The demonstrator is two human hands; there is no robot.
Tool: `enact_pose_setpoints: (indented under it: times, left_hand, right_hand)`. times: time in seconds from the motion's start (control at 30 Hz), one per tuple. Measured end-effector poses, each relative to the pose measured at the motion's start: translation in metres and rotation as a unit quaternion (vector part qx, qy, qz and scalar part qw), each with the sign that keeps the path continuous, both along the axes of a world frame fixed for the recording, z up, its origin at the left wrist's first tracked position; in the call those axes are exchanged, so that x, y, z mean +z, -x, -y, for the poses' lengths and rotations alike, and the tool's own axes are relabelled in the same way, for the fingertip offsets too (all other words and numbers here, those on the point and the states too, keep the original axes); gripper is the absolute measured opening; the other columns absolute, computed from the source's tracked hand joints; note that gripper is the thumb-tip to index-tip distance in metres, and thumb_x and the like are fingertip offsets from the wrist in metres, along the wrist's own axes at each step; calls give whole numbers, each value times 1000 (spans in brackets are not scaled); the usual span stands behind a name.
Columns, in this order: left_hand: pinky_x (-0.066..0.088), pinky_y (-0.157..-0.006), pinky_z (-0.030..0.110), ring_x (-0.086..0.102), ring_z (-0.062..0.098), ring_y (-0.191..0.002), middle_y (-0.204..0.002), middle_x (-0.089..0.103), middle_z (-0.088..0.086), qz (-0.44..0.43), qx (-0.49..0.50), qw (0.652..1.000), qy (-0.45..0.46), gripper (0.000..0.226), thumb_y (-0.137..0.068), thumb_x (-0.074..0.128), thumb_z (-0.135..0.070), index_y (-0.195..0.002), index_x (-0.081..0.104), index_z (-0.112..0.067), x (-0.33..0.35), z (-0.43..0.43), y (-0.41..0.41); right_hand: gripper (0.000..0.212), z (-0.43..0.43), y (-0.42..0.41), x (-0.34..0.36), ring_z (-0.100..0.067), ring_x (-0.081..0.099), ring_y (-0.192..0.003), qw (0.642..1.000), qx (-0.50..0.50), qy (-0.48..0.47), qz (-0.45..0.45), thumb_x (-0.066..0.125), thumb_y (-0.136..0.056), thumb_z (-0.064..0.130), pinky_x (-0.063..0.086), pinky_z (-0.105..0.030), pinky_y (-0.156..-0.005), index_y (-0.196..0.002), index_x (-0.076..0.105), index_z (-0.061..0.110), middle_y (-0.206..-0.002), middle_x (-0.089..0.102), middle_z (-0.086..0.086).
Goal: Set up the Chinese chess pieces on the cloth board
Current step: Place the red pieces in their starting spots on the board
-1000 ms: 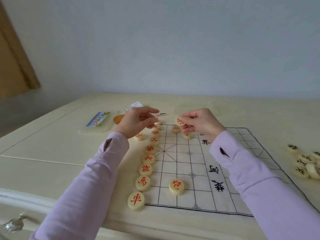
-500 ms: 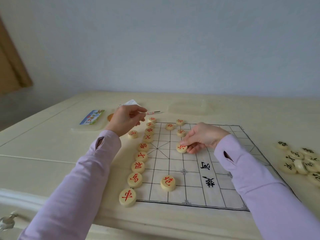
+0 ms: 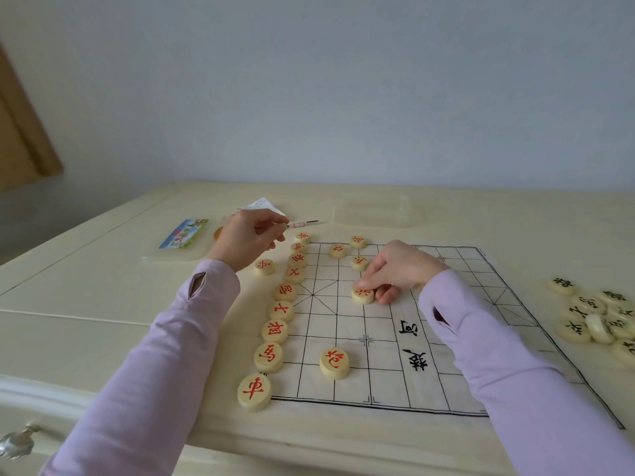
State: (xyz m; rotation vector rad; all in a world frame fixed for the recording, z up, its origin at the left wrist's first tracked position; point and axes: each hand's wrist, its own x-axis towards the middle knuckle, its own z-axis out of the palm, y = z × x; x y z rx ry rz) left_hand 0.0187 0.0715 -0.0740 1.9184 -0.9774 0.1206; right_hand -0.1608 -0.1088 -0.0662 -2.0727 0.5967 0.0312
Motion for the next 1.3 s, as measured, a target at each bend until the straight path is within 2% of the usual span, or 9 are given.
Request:
enact_pose_setpoints:
  times: [0.17,0.27,0.43,0.57,0.67,0.8,0.97,1.13,1.3]
  left_hand:
    - [56,-69,30,59,4,-56,-76,69,-2,12,43,999,17,16,-90,56,-11,-99,68,-17,3,-2,-2]
    - [57,-74,35,62,9,-57,-75,68,-3,39,89,995,15,18,-90,55,-11,-101,69,-15,4,-5,-6]
    - [58,-74,38,64,15,-61,-76,68,-1,26,135,990,32,17,-92,54,-20,-97,70,-15,7,-15,-14]
    - [59,-71,34,61,13,-60,-77,66,-1,-18,157,986,58,17,-94,52,-18,-99,68,-14,9,-22,-19]
    - [58,-66,30,61,15,-61,-84,66,5,-44,159,986,6,21,-93,54,-15,-107,66,-7,10,-32,-27]
    - [51,-69,31,59,19,-61,-85,66,7,-33,174,978,-109,20,-90,59,-18,-104,68,-10,6,-48,-33]
    - [42,-68,27,53,21,-72,-75,60,4,-29,210,967,-140,22,-89,59,-26,-97,70,-8,-6,-59,-31]
    - [39,-63,22,55,14,-77,-83,62,-3,-28,155,979,-130,26,-85,65,-36,-100,70,-17,-10,-57,-20]
    - [43,-87,26,52,11,-100,-108,64,-3,37,62,979,-189,43,-81,70,-38,-119,64,-19,-14,-45,-12]
  right_hand:
    - [20,-3,-5,3,-17,59,-53,990,-36,79,107,78,-75,17,55,-23,-53,-85,71,2,-66,63,-8]
    - [22,-14,-12,14,-17,59,-52,984,-43,66,157,76,-77,16,57,-28,-60,-88,71,-1,-65,62,-8]
    - [10,-43,-28,23,-6,56,-37,983,-28,47,173,70,-83,15,40,-10,-38,-85,69,5,-59,59,-4]
    - [9,-56,-41,14,-17,58,-49,977,-15,29,209,70,-82,10,56,-23,-54,-89,70,4,-59,59,-5]
    - [13,-58,-44,7,-13,58,-46,973,-18,39,228,69,-82,10,52,-16,-47,-94,70,3,-60,59,-2]
    - [9,-60,-47,3,1,53,-34,970,-15,54,236,68,-83,10,43,-9,-41,-90,69,4,-58,59,0]
    - [7,-61,-49,0,3,53,-33,966,-12,87,241,66,-84,9,41,-8,-40,-90,70,7,-58,59,4]
    - [9,-59,-52,-5,4,54,-35,964,-9,114,239,68,-83,10,47,-11,-43,-91,71,7,-61,60,7]
    - [9,-59,-52,-6,4,54,-36,965,-8,113,238,68,-83,10,45,-9,-41,-91,71,8,-64,61,5]
